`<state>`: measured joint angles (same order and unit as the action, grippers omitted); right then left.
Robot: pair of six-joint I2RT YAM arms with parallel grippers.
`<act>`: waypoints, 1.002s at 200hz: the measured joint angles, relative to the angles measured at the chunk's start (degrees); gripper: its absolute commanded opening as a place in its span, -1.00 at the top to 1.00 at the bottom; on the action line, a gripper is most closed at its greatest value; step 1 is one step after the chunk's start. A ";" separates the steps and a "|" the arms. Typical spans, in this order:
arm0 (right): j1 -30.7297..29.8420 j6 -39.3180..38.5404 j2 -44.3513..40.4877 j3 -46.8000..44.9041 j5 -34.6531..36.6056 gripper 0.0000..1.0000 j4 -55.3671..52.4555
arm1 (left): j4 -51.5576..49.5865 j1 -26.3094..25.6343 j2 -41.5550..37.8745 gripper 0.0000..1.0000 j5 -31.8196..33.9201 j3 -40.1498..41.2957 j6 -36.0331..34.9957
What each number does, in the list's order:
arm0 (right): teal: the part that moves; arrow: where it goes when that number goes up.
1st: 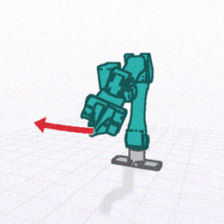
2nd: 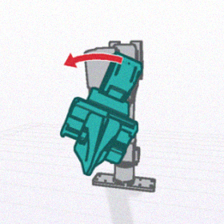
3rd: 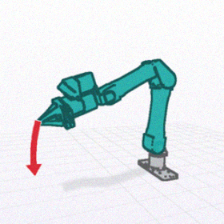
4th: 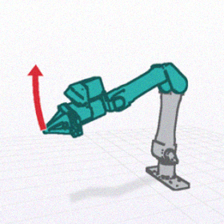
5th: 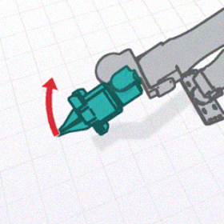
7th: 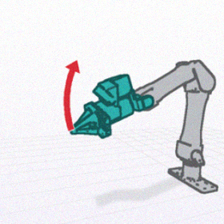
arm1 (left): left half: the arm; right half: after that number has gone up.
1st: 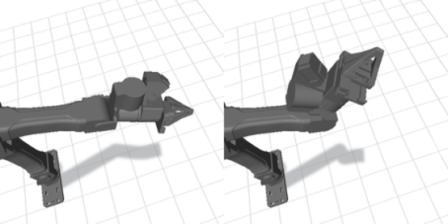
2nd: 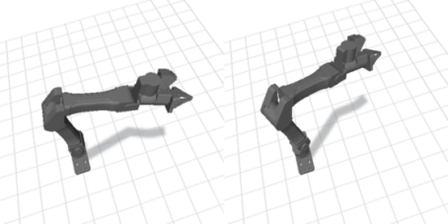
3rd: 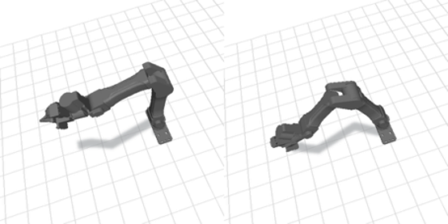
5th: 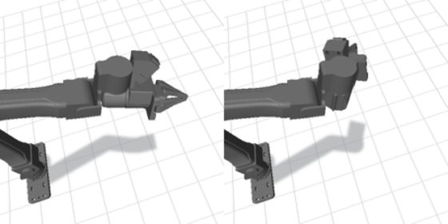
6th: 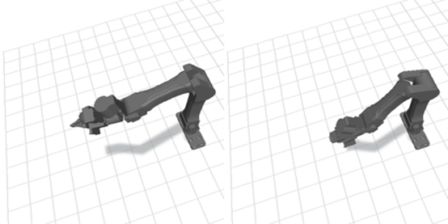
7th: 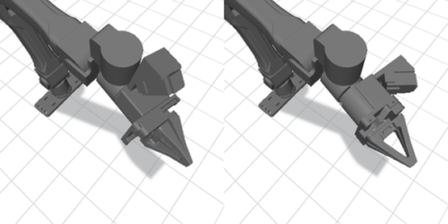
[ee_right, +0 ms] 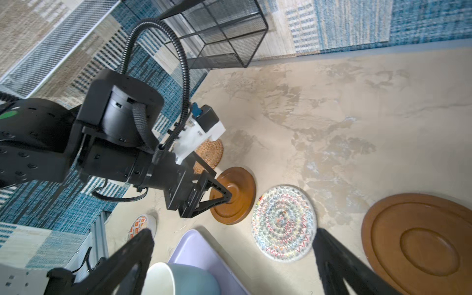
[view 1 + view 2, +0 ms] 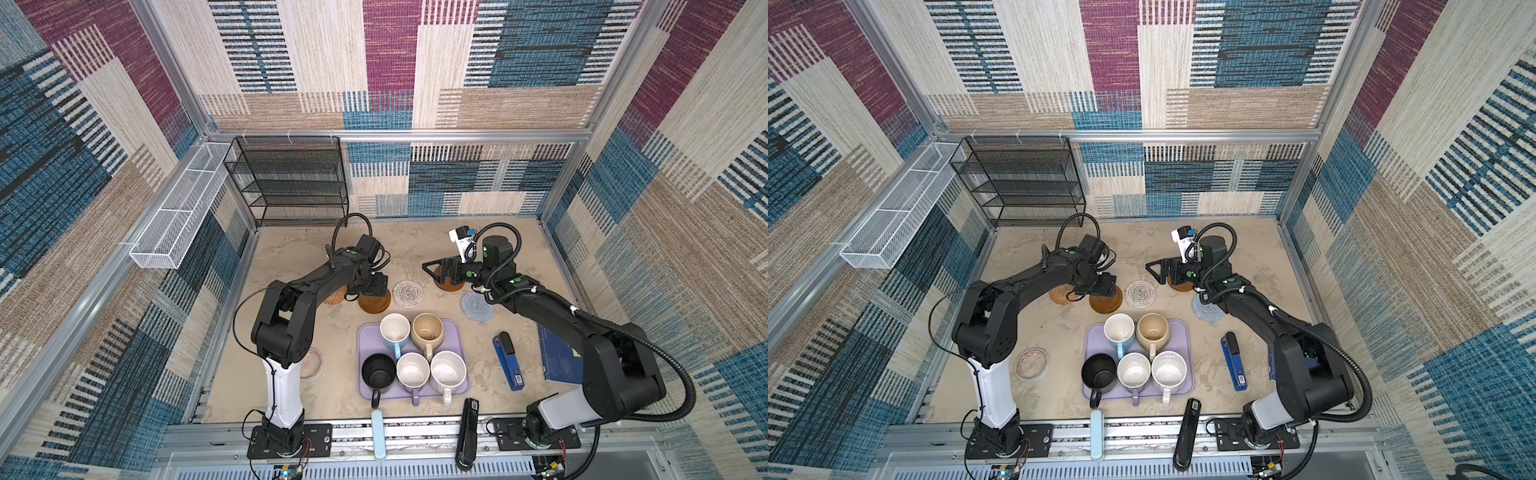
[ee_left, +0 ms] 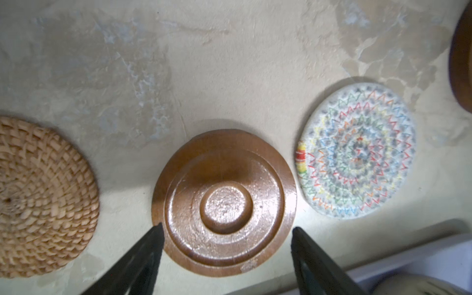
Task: Place cups on coasters
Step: Move the coaster to the top-center of the table.
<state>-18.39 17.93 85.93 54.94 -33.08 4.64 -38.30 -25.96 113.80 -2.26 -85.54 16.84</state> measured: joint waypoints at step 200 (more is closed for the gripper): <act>-0.04 2.56 5.38 -0.20 1.79 -0.99 -0.02 | -3.06 0.04 10.67 -0.09 8.31 -10.82 1.05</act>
<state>-18.44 20.49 91.31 54.74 -31.29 4.62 -41.36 -25.91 124.46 6.04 -96.36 17.89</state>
